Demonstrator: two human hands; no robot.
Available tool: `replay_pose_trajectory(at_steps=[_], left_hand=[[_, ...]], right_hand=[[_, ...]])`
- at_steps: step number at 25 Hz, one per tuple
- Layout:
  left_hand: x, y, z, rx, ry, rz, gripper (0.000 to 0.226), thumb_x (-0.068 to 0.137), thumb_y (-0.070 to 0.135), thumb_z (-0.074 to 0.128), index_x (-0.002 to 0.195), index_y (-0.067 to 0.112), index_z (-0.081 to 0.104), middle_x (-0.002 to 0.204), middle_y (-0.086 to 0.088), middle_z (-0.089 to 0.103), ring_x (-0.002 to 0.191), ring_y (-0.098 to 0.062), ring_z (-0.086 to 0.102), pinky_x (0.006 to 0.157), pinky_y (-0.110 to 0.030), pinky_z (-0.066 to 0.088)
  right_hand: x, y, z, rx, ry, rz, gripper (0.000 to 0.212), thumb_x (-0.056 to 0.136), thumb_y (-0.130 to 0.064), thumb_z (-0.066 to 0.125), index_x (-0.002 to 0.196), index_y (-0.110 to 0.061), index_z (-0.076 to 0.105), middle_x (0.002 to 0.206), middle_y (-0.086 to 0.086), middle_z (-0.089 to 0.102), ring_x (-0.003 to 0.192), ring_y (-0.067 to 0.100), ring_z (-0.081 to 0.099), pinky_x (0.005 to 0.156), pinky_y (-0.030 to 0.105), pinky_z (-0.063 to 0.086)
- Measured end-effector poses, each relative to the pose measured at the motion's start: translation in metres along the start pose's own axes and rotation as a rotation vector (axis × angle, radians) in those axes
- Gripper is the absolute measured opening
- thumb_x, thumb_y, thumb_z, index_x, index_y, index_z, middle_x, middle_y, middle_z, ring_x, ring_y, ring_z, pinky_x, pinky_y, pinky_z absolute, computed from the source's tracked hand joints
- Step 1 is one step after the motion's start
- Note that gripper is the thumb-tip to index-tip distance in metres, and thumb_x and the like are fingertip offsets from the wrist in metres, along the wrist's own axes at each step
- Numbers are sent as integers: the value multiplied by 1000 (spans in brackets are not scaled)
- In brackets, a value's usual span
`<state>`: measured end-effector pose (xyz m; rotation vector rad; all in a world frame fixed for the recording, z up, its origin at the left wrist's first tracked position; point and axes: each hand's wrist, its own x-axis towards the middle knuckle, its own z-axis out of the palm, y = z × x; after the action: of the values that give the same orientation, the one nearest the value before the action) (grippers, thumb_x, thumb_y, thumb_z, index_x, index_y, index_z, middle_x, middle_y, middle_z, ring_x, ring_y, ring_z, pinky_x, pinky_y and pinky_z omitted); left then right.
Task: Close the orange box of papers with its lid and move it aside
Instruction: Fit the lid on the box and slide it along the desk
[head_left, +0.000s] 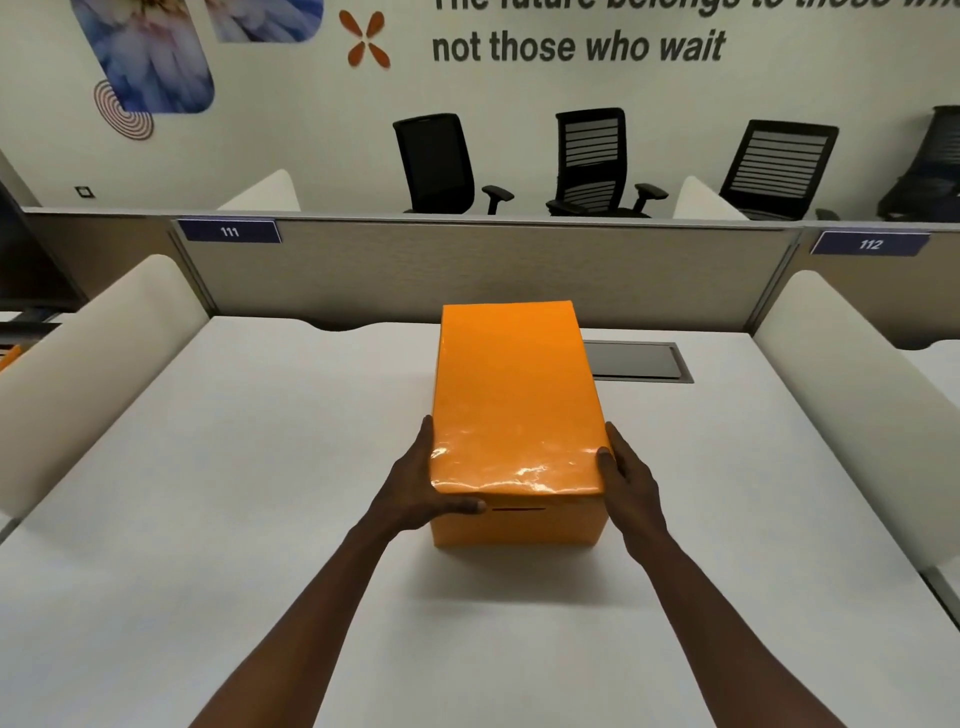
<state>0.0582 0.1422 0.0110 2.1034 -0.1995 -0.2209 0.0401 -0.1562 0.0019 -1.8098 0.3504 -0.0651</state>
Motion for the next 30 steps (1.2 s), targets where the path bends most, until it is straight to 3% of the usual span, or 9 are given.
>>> replay_pose_trajectory(at_steps=[3, 6, 9, 12, 16, 20, 25, 27, 30], left_hand=[[0, 2, -1, -9, -2, 11, 126, 44, 68, 93, 148, 43, 27, 138, 17, 57, 127, -14, 59, 99, -40, 58], [2, 7, -6, -4, -20, -4, 123, 40, 81, 84, 145, 44, 30, 140, 18, 53, 127, -13, 56, 99, -37, 55], [12, 18, -13, -12, 96, -119, 133, 43, 93, 68, 153, 26, 34, 153, 0, 48, 135, -25, 52, 102, -44, 50], [31, 28, -16, -98, 248, -206, 111, 72, 78, 65, 158, 25, 22, 164, -9, 33, 143, -33, 46, 108, -52, 45], [56, 33, -11, -117, 116, -212, 93, 93, 65, 51, 162, 30, -1, 172, -5, 14, 153, -35, 28, 120, -57, 31], [61, 19, 6, 12, 93, -182, 102, 85, 72, 45, 162, 26, -4, 172, -2, 9, 155, -33, 25, 123, -56, 28], [87, 13, -8, 36, 273, -148, 93, 83, 69, 55, 157, 20, 28, 163, -9, 36, 146, -34, 41, 115, -53, 39], [104, 18, -12, 84, 279, -89, 88, 92, 60, 59, 160, 18, 22, 167, -9, 26, 151, -32, 32, 119, -51, 32], [134, 21, -17, 236, 159, -52, 86, 99, 54, 50, 162, 15, 7, 173, -6, 4, 158, -29, 16, 124, -49, 22]], right_hand=[[1, -1, 0, -37, 7, -8, 51, 105, -36, 42, 154, -29, 34, 150, 4, 47, 131, 28, 49, 105, 45, 45], [7, -6, -5, -73, -26, -25, 48, 103, -31, 47, 150, -26, 41, 148, 5, 50, 127, 26, 52, 100, 40, 46], [27, -23, -8, -193, -7, 7, 52, 99, -36, 54, 148, -21, 43, 151, 9, 48, 131, 30, 51, 99, 44, 46], [46, -40, -1, -336, -61, -55, 72, 98, -48, 51, 158, -22, 20, 161, 10, 32, 142, 34, 39, 111, 52, 36], [54, -29, 11, -519, -141, -152, 69, 103, -45, 36, 159, -19, 5, 162, 10, 29, 143, 34, 38, 114, 48, 32], [57, -22, 6, -525, -147, -123, 71, 102, -47, 36, 159, -22, 2, 161, 11, 31, 140, 36, 42, 112, 48, 35], [75, -27, 6, -610, -85, -157, 75, 97, -52, 46, 158, -17, 18, 160, 11, 34, 142, 35, 40, 113, 49, 34], [94, -37, 11, -627, -63, -201, 80, 95, -57, 48, 158, -19, 16, 164, 10, 23, 148, 32, 29, 115, 50, 29], [125, -49, 23, -716, -147, -220, 81, 98, -57, 40, 160, -19, 5, 168, 8, 7, 150, 31, 23, 116, 49, 28]])
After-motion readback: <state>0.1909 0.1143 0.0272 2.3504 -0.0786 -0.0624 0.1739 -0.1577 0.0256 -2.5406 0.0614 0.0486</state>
